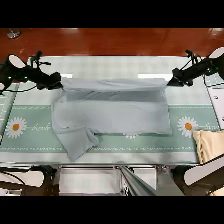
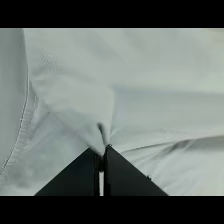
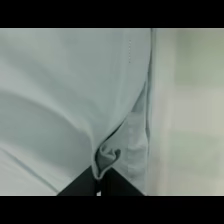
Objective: Fold the shirts.
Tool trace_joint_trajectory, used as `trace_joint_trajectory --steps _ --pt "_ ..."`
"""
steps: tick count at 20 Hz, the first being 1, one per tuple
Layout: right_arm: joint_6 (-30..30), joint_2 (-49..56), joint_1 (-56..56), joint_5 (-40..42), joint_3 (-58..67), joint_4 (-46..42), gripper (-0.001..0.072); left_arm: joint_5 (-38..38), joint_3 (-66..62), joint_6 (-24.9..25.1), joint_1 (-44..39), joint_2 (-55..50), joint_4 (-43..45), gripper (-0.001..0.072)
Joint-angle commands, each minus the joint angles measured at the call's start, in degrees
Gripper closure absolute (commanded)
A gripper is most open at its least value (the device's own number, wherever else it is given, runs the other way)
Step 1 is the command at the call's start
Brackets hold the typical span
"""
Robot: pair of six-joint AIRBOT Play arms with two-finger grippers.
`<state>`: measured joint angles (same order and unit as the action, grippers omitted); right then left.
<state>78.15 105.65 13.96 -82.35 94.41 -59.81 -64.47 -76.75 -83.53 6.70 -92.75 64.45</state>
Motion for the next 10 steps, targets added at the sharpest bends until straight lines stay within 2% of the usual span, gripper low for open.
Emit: trace_joint_trajectory --steps 1,10 --pt "-0.96 0.02 -0.61 -0.59 -2.86 -0.83 0.0682 -4.39 -0.07 0.37 0.13 -2.21 0.72 0.0685" --pt "0.9 0.02 -1.03 -2.78 -3.17 -1.14 0.0681 -13.14 -0.2 0.37 1.22 -2.25 2.49 0.0685"
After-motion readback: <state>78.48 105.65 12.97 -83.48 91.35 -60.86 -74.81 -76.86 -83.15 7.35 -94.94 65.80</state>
